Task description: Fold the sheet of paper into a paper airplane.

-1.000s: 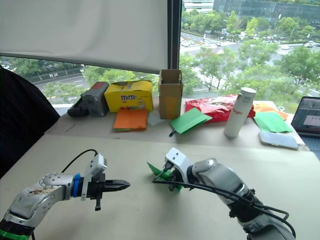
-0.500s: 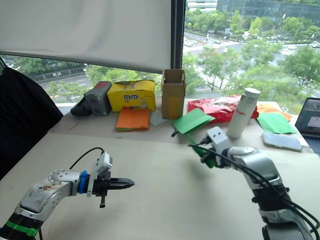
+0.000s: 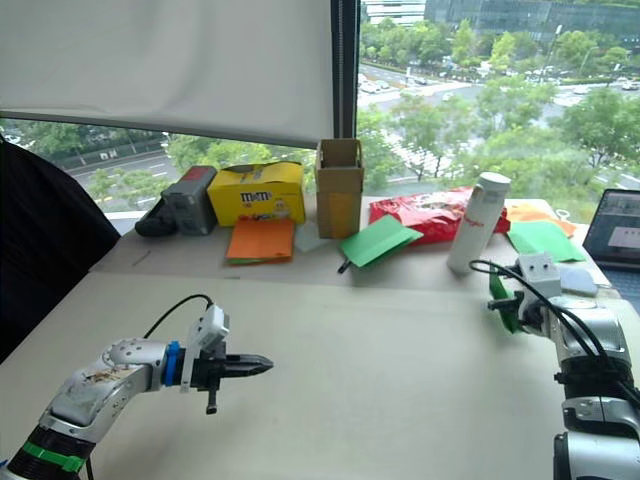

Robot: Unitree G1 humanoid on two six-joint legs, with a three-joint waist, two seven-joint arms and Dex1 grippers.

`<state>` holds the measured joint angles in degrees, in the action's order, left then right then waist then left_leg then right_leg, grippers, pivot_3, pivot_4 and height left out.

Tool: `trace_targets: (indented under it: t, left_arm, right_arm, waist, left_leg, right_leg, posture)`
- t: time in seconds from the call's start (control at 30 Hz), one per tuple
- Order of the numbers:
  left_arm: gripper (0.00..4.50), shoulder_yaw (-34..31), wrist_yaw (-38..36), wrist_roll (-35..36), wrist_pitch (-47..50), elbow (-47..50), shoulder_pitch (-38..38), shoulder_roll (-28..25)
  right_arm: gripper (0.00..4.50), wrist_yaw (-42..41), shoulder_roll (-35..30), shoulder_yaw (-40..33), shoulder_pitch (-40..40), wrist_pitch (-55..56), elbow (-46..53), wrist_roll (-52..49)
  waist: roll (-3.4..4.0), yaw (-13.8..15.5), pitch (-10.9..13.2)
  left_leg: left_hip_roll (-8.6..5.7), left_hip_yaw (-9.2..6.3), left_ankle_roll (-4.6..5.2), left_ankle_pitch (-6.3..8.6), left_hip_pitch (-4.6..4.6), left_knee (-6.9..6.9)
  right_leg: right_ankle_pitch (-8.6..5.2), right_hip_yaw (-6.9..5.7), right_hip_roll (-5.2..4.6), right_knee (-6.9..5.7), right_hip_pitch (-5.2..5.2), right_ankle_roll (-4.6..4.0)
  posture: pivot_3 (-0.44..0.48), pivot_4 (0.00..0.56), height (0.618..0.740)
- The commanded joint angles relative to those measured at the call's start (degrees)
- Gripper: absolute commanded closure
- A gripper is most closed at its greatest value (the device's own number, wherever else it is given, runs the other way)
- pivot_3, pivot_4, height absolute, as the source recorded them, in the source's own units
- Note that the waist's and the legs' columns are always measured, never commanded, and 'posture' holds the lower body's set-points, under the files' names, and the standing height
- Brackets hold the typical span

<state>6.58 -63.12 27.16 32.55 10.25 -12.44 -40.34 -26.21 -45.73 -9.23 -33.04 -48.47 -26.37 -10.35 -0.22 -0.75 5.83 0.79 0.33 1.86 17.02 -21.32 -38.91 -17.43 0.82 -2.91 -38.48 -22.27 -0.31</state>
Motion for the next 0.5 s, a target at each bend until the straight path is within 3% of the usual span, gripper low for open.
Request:
trace_targets:
  t: [0.03,0.3,0.5]
  left_arm:
    - [4.50,-1.4,0.2,-0.2,-1.4,0.2,0.0,-0.2]
    - [4.50,-1.8,0.4,0.0,-1.6,-1.2,-1.1,0.9]
    - [4.50,-2.3,1.0,0.1,-1.5,-2.8,-2.1,1.5]
  right_arm:
    - [4.46,-0.2,-1.4,-2.7,1.1,-0.7,3.5,-0.6]
    - [4.46,0.0,-1.1,-5.0,5.5,-5.1,9.1,-1.5]
    - [2.56,0.8,-2.3,-7.1,5.1,-7.2,13.7,-2.3]
  waist:
    - [0.01,0.0,0.0]
    - [0.01,0.0,0.0]
    - [0.04,0.0,0.0]
  left_leg:
    - [0.00,0.00,0.00,0.00,0.00,0.00]
    - [0.00,-0.01,0.00,0.00,0.01,0.00]
    - [0.00,0.01,0.00,0.00,0.01,0.00]
  right_leg:
    - [0.00,0.00,0.00,0.00,0.00,0.00]
    - [0.00,-0.01,0.00,0.01,0.01,0.01]
    - [0.00,-0.01,-0.01,0.00,0.01,0.01]
  posture:
    - [0.000,0.150,0.656]
    - [0.000,0.150,0.656]
    - [0.000,0.150,0.656]
